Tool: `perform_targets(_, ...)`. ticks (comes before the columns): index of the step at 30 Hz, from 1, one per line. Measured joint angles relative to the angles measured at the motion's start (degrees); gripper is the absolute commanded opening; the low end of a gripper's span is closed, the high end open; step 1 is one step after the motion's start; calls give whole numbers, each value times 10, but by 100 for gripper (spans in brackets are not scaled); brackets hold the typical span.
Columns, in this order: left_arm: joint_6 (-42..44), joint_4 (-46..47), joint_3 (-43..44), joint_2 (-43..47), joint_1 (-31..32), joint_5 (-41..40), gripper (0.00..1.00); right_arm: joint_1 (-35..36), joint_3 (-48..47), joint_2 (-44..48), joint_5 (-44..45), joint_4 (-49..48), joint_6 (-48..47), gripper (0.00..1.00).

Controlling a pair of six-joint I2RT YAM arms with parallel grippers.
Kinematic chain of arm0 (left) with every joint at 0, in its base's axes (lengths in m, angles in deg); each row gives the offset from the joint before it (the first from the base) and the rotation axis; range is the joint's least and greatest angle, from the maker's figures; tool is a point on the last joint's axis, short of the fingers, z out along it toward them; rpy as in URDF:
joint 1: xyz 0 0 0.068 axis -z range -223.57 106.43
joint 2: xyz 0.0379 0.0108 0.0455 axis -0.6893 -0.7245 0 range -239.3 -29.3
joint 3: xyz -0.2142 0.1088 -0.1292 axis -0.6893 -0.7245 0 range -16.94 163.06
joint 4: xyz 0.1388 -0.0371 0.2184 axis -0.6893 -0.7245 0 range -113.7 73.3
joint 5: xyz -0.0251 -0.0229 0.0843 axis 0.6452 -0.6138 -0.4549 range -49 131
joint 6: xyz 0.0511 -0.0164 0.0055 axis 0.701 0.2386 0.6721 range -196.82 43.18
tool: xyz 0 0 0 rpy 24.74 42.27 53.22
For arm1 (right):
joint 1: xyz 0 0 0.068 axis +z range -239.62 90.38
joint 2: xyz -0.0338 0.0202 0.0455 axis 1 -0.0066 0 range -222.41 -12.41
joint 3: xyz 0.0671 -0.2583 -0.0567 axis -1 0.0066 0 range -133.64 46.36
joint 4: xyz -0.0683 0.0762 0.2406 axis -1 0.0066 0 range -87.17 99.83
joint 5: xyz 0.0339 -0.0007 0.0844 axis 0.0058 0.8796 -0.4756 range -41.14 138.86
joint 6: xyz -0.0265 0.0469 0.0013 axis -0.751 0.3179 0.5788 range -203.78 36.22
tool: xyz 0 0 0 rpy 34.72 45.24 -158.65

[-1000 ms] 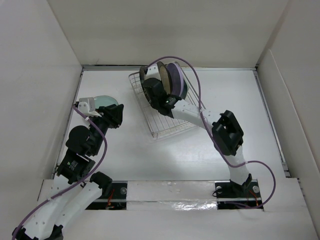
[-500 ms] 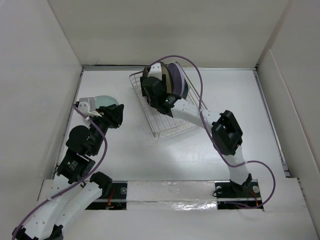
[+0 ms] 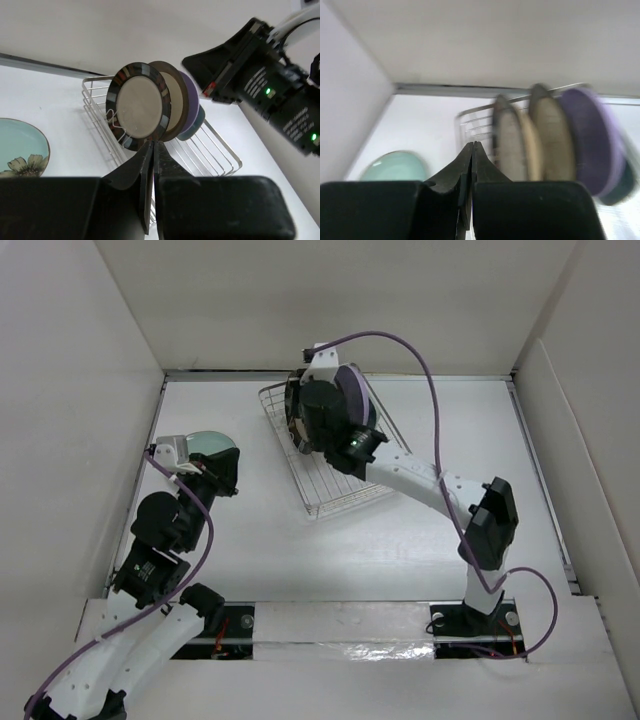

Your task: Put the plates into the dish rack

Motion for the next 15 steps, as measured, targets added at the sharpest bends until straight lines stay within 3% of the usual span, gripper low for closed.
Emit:
perform_targets(4, -1, 0, 0, 15, 0, -19, 1, 42, -28, -51, -69, -2, 48, 0)
perform_targets(6, -1, 1, 0, 26, -1, -23, 11, 59, -48, -99, -109, 2, 83, 18)
perform_targets(7, -2, 1, 0, 30, -3, -23, 22, 65, -60, -127, -124, 7, 104, 29)
perform_targets(9, -3, 1, 0, 37, -6, -21, 30, 73, -80, -180, -150, 18, 143, 52)
perform_targets(11, -4, 1, 0, 42, -8, -20, 34, 75, -91, -226, -167, 37, 181, 62)
perform_targets(15, -6, 4, 0, 49, -9, -17, 35, 73, -111, -296, -181, 69, 244, 63)
